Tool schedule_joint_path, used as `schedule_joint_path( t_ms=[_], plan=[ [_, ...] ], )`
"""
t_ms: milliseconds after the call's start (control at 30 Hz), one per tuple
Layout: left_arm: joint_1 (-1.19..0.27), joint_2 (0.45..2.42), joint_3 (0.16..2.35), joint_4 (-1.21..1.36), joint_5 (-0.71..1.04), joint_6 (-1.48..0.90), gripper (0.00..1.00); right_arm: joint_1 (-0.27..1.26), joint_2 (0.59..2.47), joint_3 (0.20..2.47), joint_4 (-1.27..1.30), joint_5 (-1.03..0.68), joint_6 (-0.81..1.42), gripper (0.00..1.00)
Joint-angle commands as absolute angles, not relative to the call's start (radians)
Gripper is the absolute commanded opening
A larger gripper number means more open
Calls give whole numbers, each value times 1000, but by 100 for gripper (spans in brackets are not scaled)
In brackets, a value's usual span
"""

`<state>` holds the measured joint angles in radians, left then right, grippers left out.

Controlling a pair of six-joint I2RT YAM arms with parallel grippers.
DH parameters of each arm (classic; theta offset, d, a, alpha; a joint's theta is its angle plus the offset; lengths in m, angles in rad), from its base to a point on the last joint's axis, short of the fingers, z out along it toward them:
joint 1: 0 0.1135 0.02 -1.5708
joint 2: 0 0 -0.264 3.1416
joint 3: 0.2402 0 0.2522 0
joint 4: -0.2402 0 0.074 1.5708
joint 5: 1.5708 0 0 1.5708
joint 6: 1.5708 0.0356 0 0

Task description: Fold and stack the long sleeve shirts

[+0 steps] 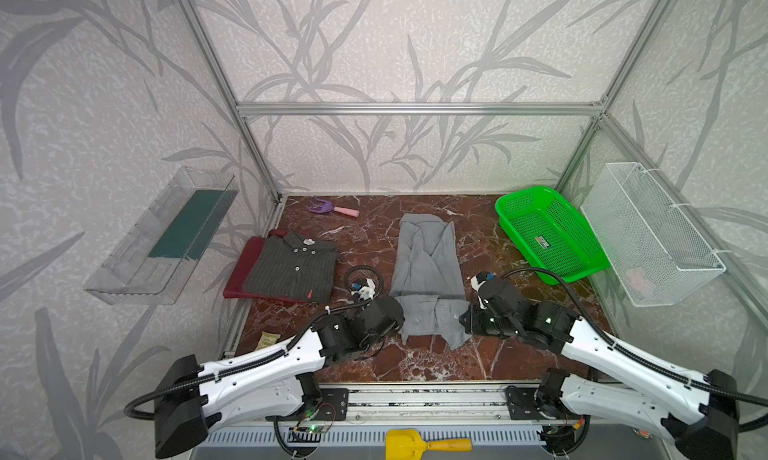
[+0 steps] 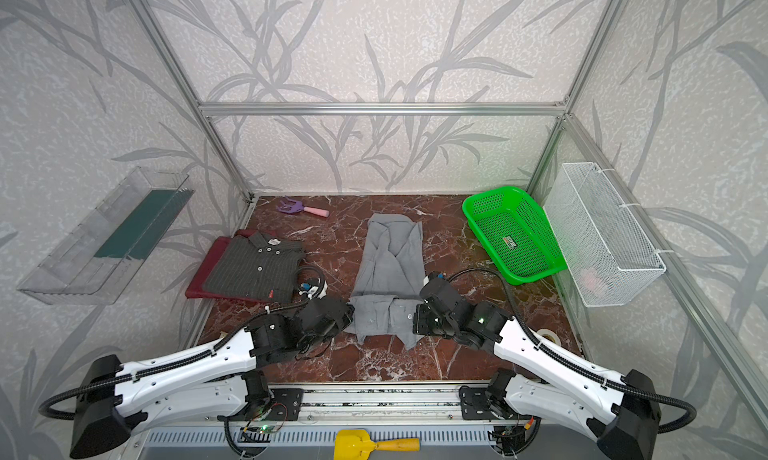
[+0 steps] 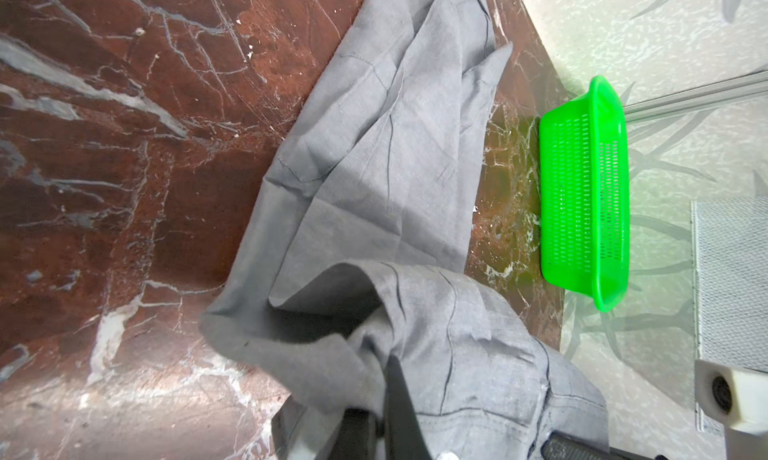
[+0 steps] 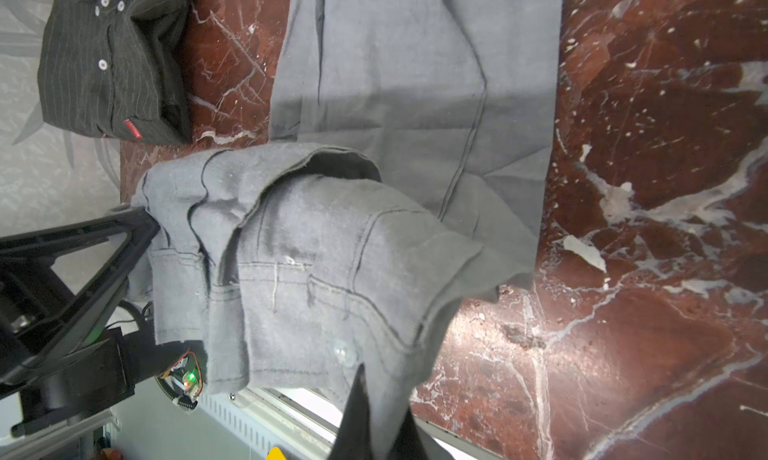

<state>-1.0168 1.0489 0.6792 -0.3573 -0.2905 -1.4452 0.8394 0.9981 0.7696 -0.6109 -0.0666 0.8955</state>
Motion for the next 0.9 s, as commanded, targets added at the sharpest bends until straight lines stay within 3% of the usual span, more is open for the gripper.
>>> schedule_joint_path(
  t_ms=[0, 233, 633, 767, 867],
  plan=[
    [-970, 1103, 716, -311, -240, -1399, 0, 788, 1036, 786, -566, -153, 840, 0],
    [-885, 1201, 739, -261, -173, -1365, 0, 703, 1146, 774, -483, -235, 800, 0],
    [-761, 1378, 793, -193, -72, -1321, 9, 591, 1394, 798, -378, -345, 737, 0],
    [-731, 1415, 785, -178, -46, -1314, 15, 573, 1440, 796, -358, -351, 722, 8],
    [-713, 1423, 766, -158, -17, -1317, 21, 573, 1444, 803, -370, -343, 705, 21]
  ],
)
